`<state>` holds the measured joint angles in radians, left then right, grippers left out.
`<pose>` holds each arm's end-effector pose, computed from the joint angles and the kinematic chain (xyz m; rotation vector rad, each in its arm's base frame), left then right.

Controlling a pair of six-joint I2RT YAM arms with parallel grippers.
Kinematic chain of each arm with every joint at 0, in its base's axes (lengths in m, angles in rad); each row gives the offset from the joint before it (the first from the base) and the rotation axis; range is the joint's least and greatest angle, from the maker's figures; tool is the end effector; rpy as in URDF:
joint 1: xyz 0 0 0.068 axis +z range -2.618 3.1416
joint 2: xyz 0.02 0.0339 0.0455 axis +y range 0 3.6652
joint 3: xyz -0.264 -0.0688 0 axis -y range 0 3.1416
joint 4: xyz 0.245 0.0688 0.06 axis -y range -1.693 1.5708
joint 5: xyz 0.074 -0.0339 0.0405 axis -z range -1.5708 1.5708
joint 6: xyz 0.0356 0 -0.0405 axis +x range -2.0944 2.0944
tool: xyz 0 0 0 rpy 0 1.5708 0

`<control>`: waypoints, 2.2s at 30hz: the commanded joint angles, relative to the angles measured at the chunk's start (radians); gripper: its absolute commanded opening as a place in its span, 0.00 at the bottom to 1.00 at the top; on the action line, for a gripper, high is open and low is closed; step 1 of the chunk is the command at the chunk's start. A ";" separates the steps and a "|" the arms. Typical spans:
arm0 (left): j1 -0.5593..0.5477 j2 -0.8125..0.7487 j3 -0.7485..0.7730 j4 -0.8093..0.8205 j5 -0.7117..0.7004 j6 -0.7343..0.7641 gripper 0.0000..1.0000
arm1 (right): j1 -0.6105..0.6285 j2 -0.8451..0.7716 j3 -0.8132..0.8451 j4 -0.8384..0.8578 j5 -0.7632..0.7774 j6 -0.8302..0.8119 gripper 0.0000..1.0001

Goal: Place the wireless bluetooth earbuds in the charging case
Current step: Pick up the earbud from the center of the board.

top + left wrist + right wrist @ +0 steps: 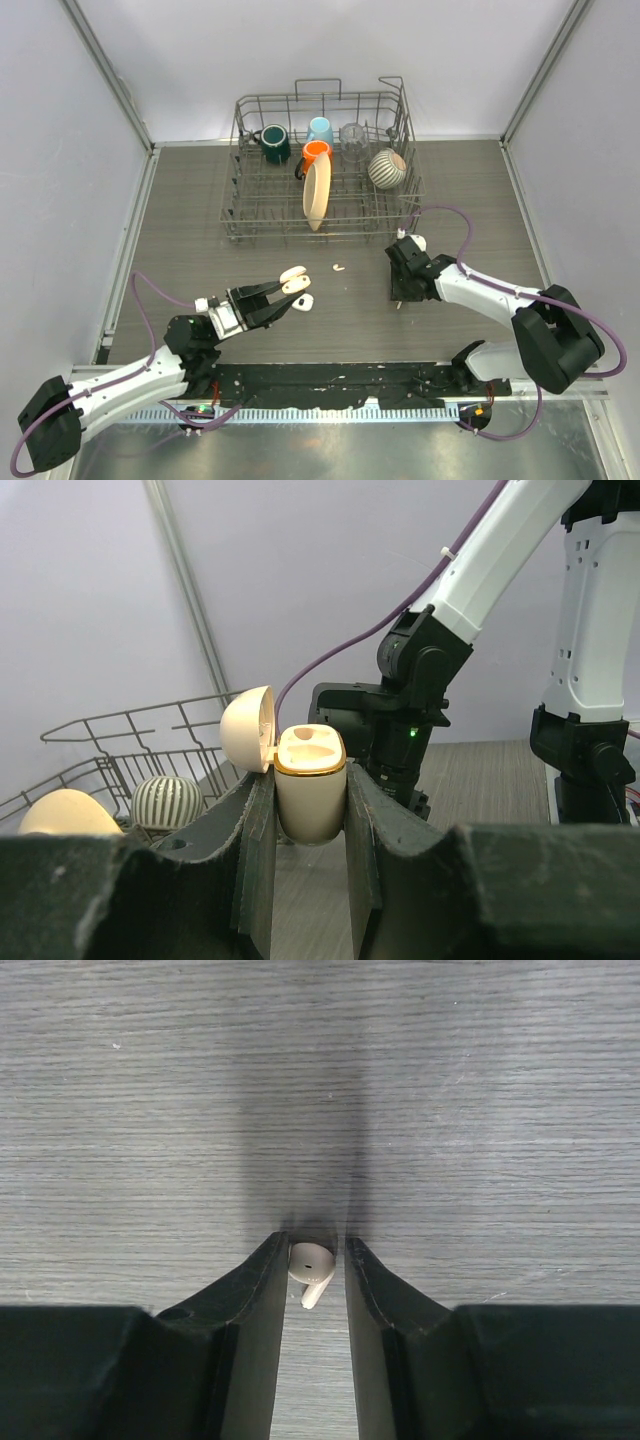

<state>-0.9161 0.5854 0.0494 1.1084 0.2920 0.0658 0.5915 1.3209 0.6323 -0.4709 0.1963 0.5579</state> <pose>0.0723 -0.1110 0.2444 0.7307 0.7775 -0.9172 0.1911 0.1200 0.1601 0.0101 2.6911 0.0827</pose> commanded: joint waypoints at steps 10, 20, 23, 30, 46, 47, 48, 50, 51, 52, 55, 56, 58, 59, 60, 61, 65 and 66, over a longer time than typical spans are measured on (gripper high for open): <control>-0.004 0.005 -0.054 0.034 0.001 0.031 0.00 | -0.002 -0.012 0.020 0.003 -0.011 0.014 0.37; -0.004 0.016 -0.052 0.039 0.003 0.032 0.00 | -0.004 -0.005 0.020 -0.002 -0.015 0.017 0.36; -0.004 0.017 -0.052 0.041 0.003 0.034 0.00 | -0.002 -0.005 0.023 -0.009 -0.017 0.020 0.36; -0.004 0.019 -0.052 0.041 0.003 0.037 0.00 | -0.001 0.001 0.027 -0.017 -0.012 0.025 0.37; -0.004 0.001 -0.054 0.036 -0.007 0.038 0.00 | 0.011 -0.008 0.032 -0.031 0.003 0.033 0.36; -0.004 -0.001 -0.056 0.036 -0.007 0.037 0.00 | 0.011 -0.002 0.033 -0.031 0.002 0.033 0.36; -0.004 -0.001 -0.056 0.036 -0.007 0.037 0.00 | 0.011 0.001 0.033 -0.029 0.005 0.034 0.36; -0.006 -0.004 -0.057 0.034 -0.007 0.037 0.00 | 0.011 0.009 0.029 -0.023 0.006 0.034 0.36; -0.004 -0.002 -0.057 0.034 -0.008 0.037 0.00 | 0.011 0.011 0.029 -0.020 0.008 0.034 0.36; -0.004 -0.004 -0.056 0.034 -0.008 0.038 0.00 | 0.011 0.014 0.027 -0.018 0.006 0.036 0.36; -0.004 -0.006 -0.057 0.033 -0.007 0.038 0.00 | 0.011 0.020 0.026 -0.014 0.011 0.039 0.34; -0.004 -0.004 -0.059 0.033 -0.008 0.039 0.00 | 0.011 0.021 0.026 -0.014 0.011 0.037 0.33; -0.004 -0.007 -0.057 0.034 -0.008 0.037 0.00 | 0.011 0.024 0.027 -0.014 0.014 0.037 0.31; -0.004 -0.007 -0.059 0.030 -0.008 0.037 0.00 | 0.011 0.026 0.027 -0.015 0.015 0.039 0.27; -0.004 -0.009 -0.057 0.030 -0.008 0.038 0.00 | 0.011 0.029 0.027 -0.012 0.015 0.039 0.26; -0.004 -0.010 -0.059 0.028 -0.008 0.037 0.00 | 0.011 0.029 0.029 -0.012 0.015 0.040 0.24; -0.004 -0.013 -0.059 0.027 -0.008 0.037 0.00 | 0.013 0.024 0.030 -0.009 0.018 0.028 0.15; -0.004 -0.012 -0.057 0.025 -0.010 0.037 0.00 | 0.014 0.024 0.032 -0.009 0.018 0.025 0.13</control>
<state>-0.9161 0.5819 0.0494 1.1049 0.2913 0.0868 0.5968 1.3354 0.6456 -0.4934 0.1989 0.5854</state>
